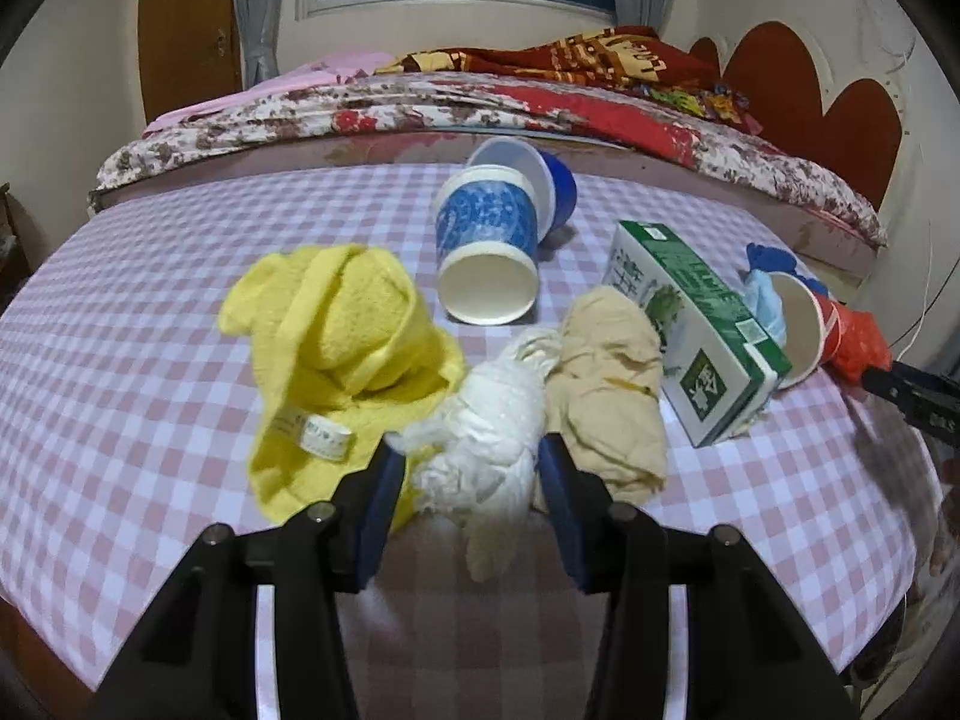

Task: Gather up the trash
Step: 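Grasp the white tissue with the left tool while the right tool grasps the red plastic bag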

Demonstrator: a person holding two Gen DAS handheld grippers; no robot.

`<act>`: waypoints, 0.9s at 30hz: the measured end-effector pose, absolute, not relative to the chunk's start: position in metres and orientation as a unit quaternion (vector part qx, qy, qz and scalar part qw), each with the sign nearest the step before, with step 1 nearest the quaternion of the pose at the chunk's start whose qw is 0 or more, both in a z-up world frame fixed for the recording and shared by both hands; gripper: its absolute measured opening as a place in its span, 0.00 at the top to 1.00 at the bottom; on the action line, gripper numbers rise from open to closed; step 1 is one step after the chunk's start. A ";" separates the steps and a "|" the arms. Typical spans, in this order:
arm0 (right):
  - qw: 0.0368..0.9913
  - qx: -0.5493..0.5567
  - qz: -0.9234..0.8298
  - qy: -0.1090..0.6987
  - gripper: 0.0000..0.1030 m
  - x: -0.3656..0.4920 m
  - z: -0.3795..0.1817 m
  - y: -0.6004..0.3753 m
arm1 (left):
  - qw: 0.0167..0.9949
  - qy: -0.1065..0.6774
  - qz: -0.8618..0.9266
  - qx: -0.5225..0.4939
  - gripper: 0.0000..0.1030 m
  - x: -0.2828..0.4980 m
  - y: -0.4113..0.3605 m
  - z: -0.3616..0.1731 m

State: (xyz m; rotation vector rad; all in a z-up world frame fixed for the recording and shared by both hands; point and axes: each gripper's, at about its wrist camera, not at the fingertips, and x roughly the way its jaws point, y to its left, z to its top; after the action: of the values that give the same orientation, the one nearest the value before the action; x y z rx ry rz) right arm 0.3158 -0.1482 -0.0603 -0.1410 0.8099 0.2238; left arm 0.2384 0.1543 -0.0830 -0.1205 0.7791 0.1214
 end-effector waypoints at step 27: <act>0.918 -0.025 0.134 0.372 0.80 0.290 -0.047 -0.177 | 0.940 0.333 0.058 -0.050 0.67 0.202 0.145 -0.051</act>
State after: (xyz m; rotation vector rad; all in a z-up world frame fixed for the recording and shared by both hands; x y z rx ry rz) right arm 0.2902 -0.1765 -0.0468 -0.0511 0.7643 0.2762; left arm 0.2022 0.1450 -0.0512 -0.1018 0.6786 0.1186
